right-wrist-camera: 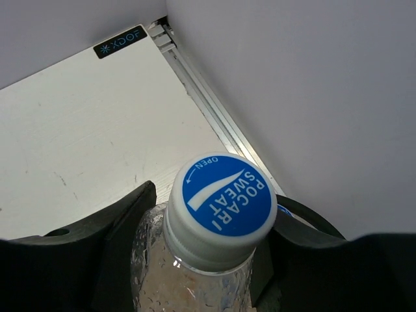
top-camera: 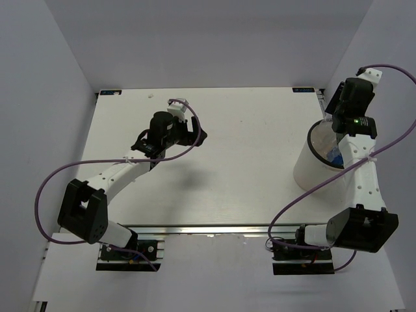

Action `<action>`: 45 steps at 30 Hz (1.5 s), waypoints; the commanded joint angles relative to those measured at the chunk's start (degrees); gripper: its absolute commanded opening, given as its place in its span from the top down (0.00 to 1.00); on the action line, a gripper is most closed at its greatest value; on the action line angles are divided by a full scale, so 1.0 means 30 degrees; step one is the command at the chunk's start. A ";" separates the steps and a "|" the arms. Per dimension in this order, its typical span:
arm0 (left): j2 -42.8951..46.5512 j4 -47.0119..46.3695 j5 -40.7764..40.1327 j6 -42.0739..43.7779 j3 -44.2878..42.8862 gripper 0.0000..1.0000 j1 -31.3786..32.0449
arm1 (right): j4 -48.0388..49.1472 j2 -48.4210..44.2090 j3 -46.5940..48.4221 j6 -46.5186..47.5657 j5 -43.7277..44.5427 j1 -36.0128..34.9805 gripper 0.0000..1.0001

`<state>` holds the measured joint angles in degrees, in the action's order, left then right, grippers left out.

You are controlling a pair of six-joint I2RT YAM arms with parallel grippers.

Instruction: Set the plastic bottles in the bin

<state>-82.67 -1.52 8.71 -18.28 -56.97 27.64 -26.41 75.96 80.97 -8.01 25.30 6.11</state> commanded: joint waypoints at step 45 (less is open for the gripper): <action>0.2768 0.1004 -0.2375 -0.2016 -0.0553 0.02 -0.2969 | 0.1918 -0.5605 -0.1469 0.2521 -0.7557 -0.6098 0.11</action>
<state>-79.94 2.02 4.78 -21.19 -59.81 21.89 -26.68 60.58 77.80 -4.71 6.20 -2.79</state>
